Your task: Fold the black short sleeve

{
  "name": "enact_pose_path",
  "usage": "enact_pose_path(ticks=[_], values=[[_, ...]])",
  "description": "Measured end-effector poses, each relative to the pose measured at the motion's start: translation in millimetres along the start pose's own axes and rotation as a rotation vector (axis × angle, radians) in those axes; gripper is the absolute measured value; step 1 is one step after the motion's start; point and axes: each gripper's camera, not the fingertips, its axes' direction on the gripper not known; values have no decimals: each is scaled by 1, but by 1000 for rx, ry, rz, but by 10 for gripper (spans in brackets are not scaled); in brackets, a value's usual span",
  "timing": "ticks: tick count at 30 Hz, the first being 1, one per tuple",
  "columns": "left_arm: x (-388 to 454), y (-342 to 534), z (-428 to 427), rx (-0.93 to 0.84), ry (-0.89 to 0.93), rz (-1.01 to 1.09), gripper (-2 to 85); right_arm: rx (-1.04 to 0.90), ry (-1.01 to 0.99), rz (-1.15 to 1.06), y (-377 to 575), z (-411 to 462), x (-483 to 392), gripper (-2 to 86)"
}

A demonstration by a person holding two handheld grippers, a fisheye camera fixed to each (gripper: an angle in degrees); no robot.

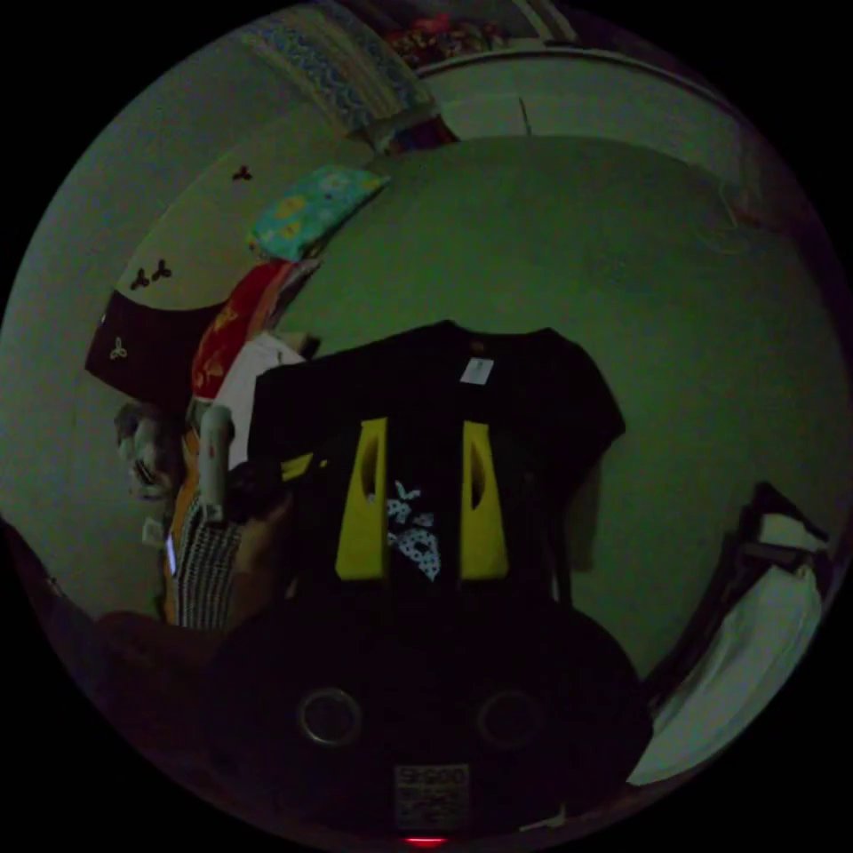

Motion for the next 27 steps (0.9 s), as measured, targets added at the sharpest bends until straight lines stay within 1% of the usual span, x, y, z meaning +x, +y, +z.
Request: enact_pose_path(ticks=[2, 5, 8, 11, 12, 14, 15, 16, 18, 19, 21, 22, 23, 25, 27], values=[[-1, 2, -2, 4, 10, -4, -5, 101, 108, 24, 6, -9, 15, 123], [-2, 6, -4, -1, 6, -3, -5, 99, 235, 123, 7, -6, 49, 130], [-1, 10, -5, -8, 15, 3, -5, 27, 240, 193, 2, 15, 77, 132], [1, 14, -7, -13, 10, 13, -6, -28, 251, 196, -10, 42, 87, 126], [1, 16, -8, -14, 4, 16, -6, -45, 269, 196, -12, 48, 88, 123], [1, 19, -10, -15, 2, 16, -6, -94, 348, 211, -21, 65, 94, 91], [0, 21, -12, -15, 6, 14, -6, -84, 350, 205, -24, 64, 94, 68], [-1, 23, -13, -17, 10, 14, -6, -56, 342, 181, -28, 57, 92, 23], [-2, 26, -15, -20, 6, 11, -5, -19, 366, 120, -35, 45, 91, -3], [-3, 28, -17, -20, 3, 9, -5, -17, 392, 107, -40, 38, 95, -8], [-3, 31, -19, -20, 8, 13, -5, -4, 438, 165, -49, 29, 109, -13], [-2, 33, -20, -22, 11, 20, -5, -4, 425, 210, -53, 24, 121, -14], [-2, 35, -21, -24, 10, 25, -5, -2, 363, 276, -55, 23, 134, -13], [-1, 39, -23, -34, -10, 34, -5, 13, 353, 324, -55, 25, 143, -6], [-2, 43, -26, -37, -15, 34, -5, 37, 459, 329, -52, 28, 141, 15]])
